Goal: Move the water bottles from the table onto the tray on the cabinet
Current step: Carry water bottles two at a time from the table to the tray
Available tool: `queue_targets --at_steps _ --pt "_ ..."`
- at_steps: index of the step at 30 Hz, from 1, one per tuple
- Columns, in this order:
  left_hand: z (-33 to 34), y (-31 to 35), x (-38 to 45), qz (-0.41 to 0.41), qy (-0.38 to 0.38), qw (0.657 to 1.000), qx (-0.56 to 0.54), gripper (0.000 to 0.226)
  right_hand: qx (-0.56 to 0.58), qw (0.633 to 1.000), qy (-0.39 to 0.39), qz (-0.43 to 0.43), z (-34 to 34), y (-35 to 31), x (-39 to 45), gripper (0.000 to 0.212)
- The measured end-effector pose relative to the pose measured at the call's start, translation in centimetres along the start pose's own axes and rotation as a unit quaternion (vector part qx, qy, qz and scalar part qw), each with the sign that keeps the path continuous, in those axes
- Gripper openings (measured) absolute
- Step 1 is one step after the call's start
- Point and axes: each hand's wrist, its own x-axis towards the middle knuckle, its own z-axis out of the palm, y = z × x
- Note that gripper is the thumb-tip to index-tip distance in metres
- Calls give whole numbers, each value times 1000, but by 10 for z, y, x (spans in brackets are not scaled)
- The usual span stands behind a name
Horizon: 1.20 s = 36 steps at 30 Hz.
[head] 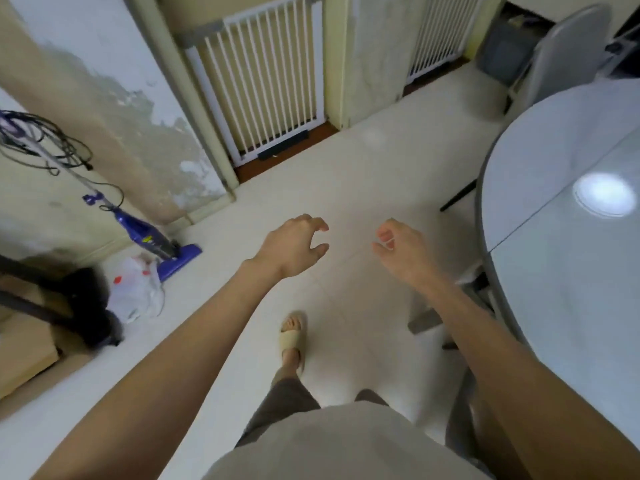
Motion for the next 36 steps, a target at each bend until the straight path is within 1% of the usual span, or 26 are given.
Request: queue_targets --at_steps 3,6,9,13,16,19,21,24,28,31,34,36 --pt "-11 13 84 72 -33 997 19 41 4 998 32 61 -18 20 48 24" --pt "-25 35 164 146 -76 986 37 41 21 985 85 150 -44 39 88 26" --pt "-31 68 237 231 -126 962 68 41 39 970 129 204 -73 62 117 28" --pt "-23 131 314 317 -176 929 77 43 76 935 191 289 -107 104 127 23" --pt "-8 194 359 384 -218 892 96 42 103 895 243 359 -132 149 127 24" --pt "16 260 405 436 -235 861 114 41 116 856 292 410 -160 201 129 26" --pt "31 301 431 451 -249 848 123 42 127 831 312 442 -180 234 132 26" --pt "45 357 459 481 -275 819 149 41 155 800 329 477 -211 279 137 24" --pt "58 424 499 513 -278 796 161 40 168 759 367 511 -258 329 148 22" --pt "76 467 529 540 -290 769 182 40 176 727 385 542 -278 363 153 22" --pt "100 516 558 563 -311 738 205 40 183 677 410 584 -297 402 155 27" --pt "118 550 575 590 -325 707 217 40 177 626 444 616 -313 428 156 33"
